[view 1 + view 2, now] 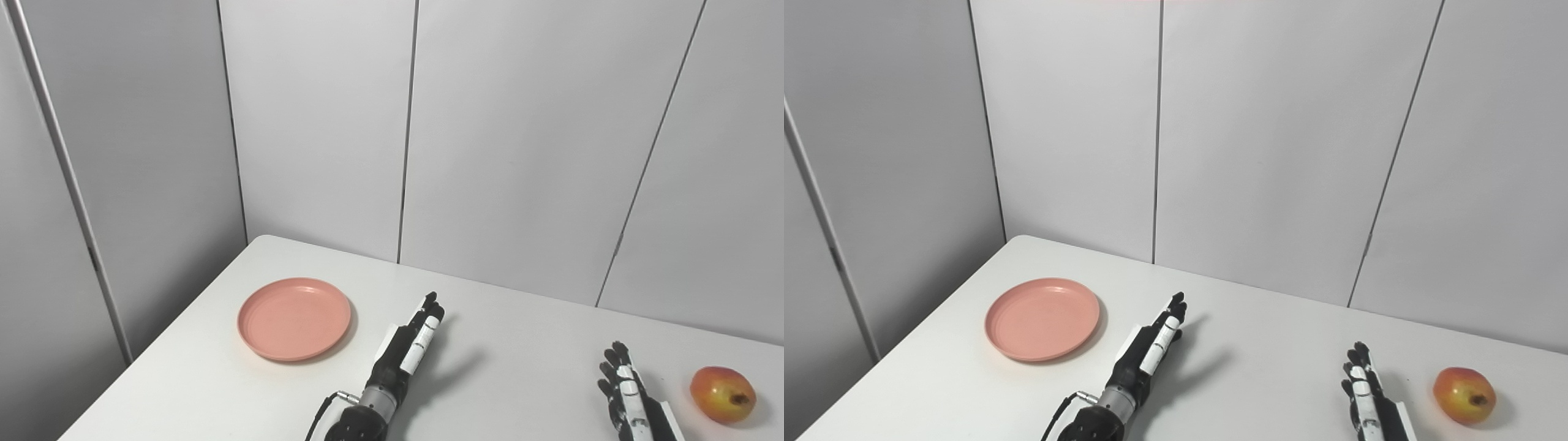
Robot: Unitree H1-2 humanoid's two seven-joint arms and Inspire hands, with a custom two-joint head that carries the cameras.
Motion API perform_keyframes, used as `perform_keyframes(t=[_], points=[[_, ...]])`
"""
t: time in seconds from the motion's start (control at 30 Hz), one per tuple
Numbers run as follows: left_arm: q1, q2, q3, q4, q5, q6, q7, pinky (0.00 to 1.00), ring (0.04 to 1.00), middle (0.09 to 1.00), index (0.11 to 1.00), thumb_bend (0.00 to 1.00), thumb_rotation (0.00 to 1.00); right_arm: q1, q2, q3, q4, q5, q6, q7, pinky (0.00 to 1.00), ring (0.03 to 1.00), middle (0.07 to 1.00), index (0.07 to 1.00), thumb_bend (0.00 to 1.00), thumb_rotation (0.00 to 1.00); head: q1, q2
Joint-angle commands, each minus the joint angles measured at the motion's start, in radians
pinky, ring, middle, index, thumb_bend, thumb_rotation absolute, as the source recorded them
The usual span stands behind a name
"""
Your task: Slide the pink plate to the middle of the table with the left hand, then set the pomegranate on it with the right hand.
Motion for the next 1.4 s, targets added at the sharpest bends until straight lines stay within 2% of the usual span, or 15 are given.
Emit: perform_keyframes(t=[0.0,0.13,0.27,0.4,0.53,0.63,0.83,0.97,1.1,1.37], points=[[0.038,-0.023,-0.013,0.053,-0.008,-0.016,-0.014,0.98,1.0,1.0,0.996,0.57,1.0,0.024,-0.003,-0.002,-0.002,0.001,-0.022,0.005,1.0,1.0,1.0,1.0,0.38,0.93,-0.004,0.002],[0.042,-0.019,-0.018,0.039,0.04,0.01,0.034,0.95,0.965,0.981,0.967,0.59,1.0,0.024,0.003,-0.002,-0.005,-0.001,-0.018,-0.001,1.0,1.0,1.0,1.0,0.39,0.91,-0.022,0.001],[0.045,-0.019,-0.012,0.036,0.04,0.005,0.039,0.94,0.96,0.982,0.967,0.57,1.0,0.02,0.002,0.0,0.01,-0.001,-0.036,0.005,1.0,1.0,1.0,1.0,0.39,0.91,-0.025,-0.005],[0.049,-0.026,0.007,0.02,0.018,-0.004,0.041,0.92,0.948,0.97,0.95,0.58,1.0,0.02,0.004,0.002,0.003,-0.007,-0.025,-0.001,1.0,1.0,1.0,1.0,0.37,0.92,-0.032,-0.003],[0.049,-0.027,0.023,-0.015,-0.035,-0.018,0.004,0.91,0.94,0.956,0.944,0.57,1.0,0.014,0.006,0.0,0.015,-0.004,-0.027,-0.002,1.0,1.0,1.0,1.0,0.39,0.94,-0.034,-0.014],[0.051,-0.014,0.025,-0.061,-0.069,-0.019,-0.038,0.94,0.966,0.978,0.981,0.59,1.0,0.011,0.009,-0.001,0.023,-0.006,-0.041,-0.006,1.0,1.0,1.0,1.0,0.38,0.94,-0.036,-0.015],[0.06,0.011,0.05,-0.175,-0.11,0.039,-0.059,0.94,0.952,0.962,0.964,0.62,1.0,0.011,0.013,0.0,0.027,-0.004,-0.043,-0.002,1.0,1.0,1.0,1.0,0.38,0.89,-0.046,-0.019],[0.046,0.017,0.088,-0.229,-0.114,0.045,-0.024,0.88,0.892,0.892,0.892,0.64,1.0,0.01,0.013,-0.001,0.032,-0.006,-0.051,-0.006,1.0,1.0,1.0,1.0,0.39,0.9,-0.046,-0.017],[0.046,0.029,0.108,-0.281,-0.104,0.061,-0.005,0.87,0.866,0.867,0.862,0.66,1.0,0.011,0.014,-0.003,0.035,-0.007,-0.062,-0.005,1.0,1.0,1.0,1.0,0.37,0.89,-0.045,-0.016],[0.038,0.067,0.142,-0.371,-0.07,0.084,0.049,0.83,0.826,0.83,0.822,0.66,1.0,0.005,0.009,0.001,0.044,-0.02,-0.052,-0.004,1.0,1.0,1.0,1.0,0.43,0.92,-0.043,-0.02]])
